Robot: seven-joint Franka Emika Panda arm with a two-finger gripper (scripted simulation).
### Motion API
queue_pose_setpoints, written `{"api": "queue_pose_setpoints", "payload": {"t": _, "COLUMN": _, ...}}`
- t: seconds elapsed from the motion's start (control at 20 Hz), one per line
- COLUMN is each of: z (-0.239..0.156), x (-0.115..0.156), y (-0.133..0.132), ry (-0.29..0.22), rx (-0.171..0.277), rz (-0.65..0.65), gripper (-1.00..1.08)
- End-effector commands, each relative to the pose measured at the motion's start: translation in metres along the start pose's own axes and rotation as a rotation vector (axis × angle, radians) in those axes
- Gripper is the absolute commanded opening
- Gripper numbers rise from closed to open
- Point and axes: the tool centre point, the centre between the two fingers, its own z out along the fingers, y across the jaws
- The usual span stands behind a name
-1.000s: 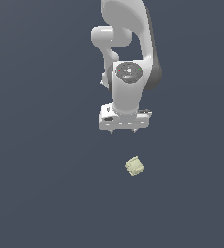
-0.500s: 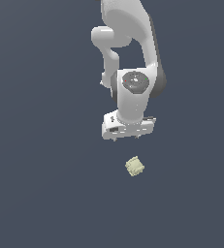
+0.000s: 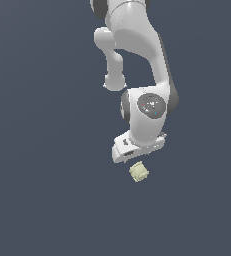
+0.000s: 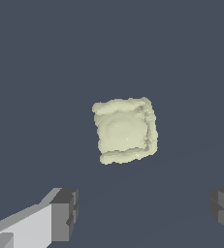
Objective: Pick up the object and move it to a goal position.
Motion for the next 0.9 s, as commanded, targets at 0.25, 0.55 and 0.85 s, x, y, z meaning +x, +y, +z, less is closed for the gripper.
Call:
{"api": "queue_pose_setpoints", "payload": {"t": 0.25, "z": 0.017, "x": 0.029, "y": -0.004, "ry": 0.013, "rx": -0.006, "rz": -0.102, "gripper": 1.0}}
{"api": "queue_pose_setpoints", "payload": {"t": 0.55, "z": 0.023, "x": 0.039, "y": -0.006, "ry": 0.018, "rx": -0.009, "rz": -0.139, "gripper": 1.0}}
{"api": "queue_pose_setpoints", "payload": {"t": 0.85, "z": 0.026, "x": 0.039, "y": -0.006, "ry": 0.018, "rx": -0.008, "rz": -0.14, "gripper": 1.0}}
